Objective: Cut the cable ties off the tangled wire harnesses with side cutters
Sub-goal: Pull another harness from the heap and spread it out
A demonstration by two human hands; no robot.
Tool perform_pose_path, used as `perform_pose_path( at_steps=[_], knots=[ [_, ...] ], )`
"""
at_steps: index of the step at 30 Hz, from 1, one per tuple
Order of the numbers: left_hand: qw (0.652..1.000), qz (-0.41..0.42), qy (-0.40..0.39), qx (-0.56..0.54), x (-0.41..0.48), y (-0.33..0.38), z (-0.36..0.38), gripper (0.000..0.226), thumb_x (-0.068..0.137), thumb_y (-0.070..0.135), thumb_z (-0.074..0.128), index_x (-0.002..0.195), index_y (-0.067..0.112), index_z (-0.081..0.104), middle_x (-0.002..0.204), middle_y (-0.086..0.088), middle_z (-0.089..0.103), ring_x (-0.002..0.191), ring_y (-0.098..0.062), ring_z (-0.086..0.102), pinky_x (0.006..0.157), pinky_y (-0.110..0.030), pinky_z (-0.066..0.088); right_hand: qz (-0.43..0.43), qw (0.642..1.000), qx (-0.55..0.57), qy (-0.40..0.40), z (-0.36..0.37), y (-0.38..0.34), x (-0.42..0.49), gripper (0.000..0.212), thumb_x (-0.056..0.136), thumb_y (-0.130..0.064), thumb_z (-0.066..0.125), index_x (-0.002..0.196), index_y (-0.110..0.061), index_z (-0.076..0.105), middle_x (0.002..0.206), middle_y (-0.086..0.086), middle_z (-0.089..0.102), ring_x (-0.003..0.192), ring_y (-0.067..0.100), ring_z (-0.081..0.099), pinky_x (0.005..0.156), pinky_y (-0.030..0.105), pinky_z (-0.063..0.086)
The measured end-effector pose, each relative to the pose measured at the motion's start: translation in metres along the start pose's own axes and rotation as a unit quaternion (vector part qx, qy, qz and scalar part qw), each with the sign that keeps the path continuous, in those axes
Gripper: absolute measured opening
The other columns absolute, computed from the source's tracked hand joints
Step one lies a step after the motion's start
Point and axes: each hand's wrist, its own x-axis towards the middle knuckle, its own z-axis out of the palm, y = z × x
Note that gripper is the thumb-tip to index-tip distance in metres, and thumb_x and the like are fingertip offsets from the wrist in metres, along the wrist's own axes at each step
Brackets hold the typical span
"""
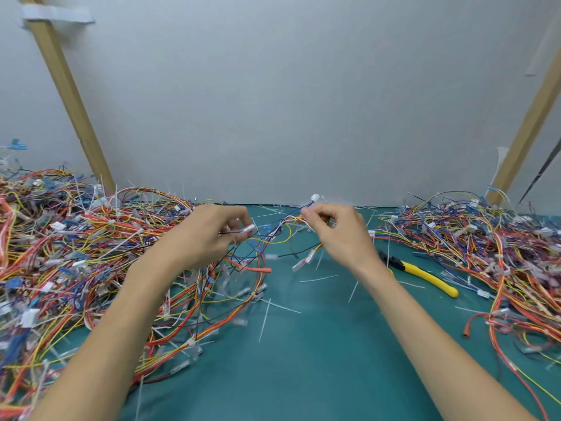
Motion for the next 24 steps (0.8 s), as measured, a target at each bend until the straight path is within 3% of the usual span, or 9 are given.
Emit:
perform_pose_path(
  at_steps=[3,6,8,11,14,17,20,24],
  knots=[
    [1.0,0.015,-0.008,0.0,0.001,0.003,-0.002,0.009,0.095,0.025,0.061,0.087,0.025,0.062,0.081,0.009,0.062,0.079,-0.011,0.057,0.062,-0.008,0.036,0.007,0.999,-0.019,0.025,0.001,0.002,-0.001,0.025,0.093,-0.035,0.061,0.069,-0.028,0.063,0.055,-0.006,0.048,0.052,0.005,0.041,0.055,0.016,0.032],
    [0.999,-0.009,0.004,-0.035,-0.001,-0.001,-0.01,0.016,0.096,0.02,0.06,0.083,0.027,0.056,0.086,0.01,0.067,0.072,0.01,0.058,0.058,-0.004,0.037,0.031,0.994,-0.043,0.091,-0.006,0.007,0.001,0.038,0.095,-0.033,0.057,0.063,-0.013,0.056,0.05,-0.003,0.037,0.048,0.012,0.033,0.051,0.025,0.026],
    [0.999,-0.023,0.007,-0.04,-0.003,-0.006,-0.016,0.01,0.096,0.022,0.059,0.088,0.028,0.056,0.088,0.011,0.068,0.07,0.015,0.057,0.059,-0.006,0.039,0.047,0.99,-0.04,0.129,-0.011,0.009,0.003,0.042,0.096,-0.033,0.056,0.059,-0.014,0.053,0.049,-0.002,0.034,0.049,0.014,0.029,0.05,0.025,0.026],
    [0.999,-0.035,0.016,-0.024,-0.008,-0.011,-0.022,0.008,0.093,0.025,0.061,0.096,0.025,0.053,0.085,0.015,0.065,0.074,0.01,0.06,0.066,-0.019,0.047,0.034,0.984,-0.037,0.168,-0.012,0.006,0.002,0.042,0.098,-0.031,0.054,0.06,-0.013,0.052,0.047,-0.003,0.032,0.048,0.014,0.028,0.048,0.021,0.025],
    [0.999,-0.039,-0.02,0.007,-0.009,-0.012,-0.019,0.021,0.088,0.018,0.066,0.103,0.026,0.053,0.088,0.013,0.065,0.078,0.003,0.061,0.063,-0.007,0.04,0.014,0.979,-0.031,0.202,-0.009,0.001,-0.001,0.044,0.1,-0.033,0.051,0.061,-0.013,0.049,0.048,-0.003,0.029,0.048,0.013,0.026,0.049,0.024,0.024],
    [0.997,-0.054,-0.026,0.043,-0.006,-0.009,-0.008,0.018,0.09,0.019,0.066,0.108,0.021,0.066,0.087,0.006,0.068,0.081,-0.011,0.061,0.061,-0.011,0.037,-0.006,0.974,-0.018,0.228,-0.007,-0.002,-0.002,0.043,0.101,-0.033,0.05,0.068,-0.006,0.054,0.054,-0.003,0.033,0.053,0.015,0.029,0.055,0.034,0.025],
    [0.998,-0.047,0.001,0.045,-0.002,-0.004,0.0,0.013,0.092,0.022,0.064,0.102,0.019,0.072,0.074,0.008,0.065,0.069,-0.007,0.058,0.058,-0.012,0.036,-0.029,0.972,-0.003,0.232,-0.007,-0.003,-0.003,0.04,0.1,-0.032,0.05,0.072,-0.006,0.058,0.057,0.0,0.039,0.056,0.016,0.032,0.056,0.032,0.028],
    [0.995,-0.045,0.05,0.071,0.0,-0.001,0.004,0.014,0.09,0.016,0.064,0.093,0.027,0.072,0.087,0.009,0.07,0.098,-0.019,0.062,0.084,-0.032,0.041,-0.041,0.98,0.013,0.193,-0.007,-0.001,-0.002,0.037,0.099,-0.032,0.053,0.07,-0.009,0.058,0.054,-0.003,0.038,0.053,0.009,0.035,0.053,0.018,0.027]
  ],
)
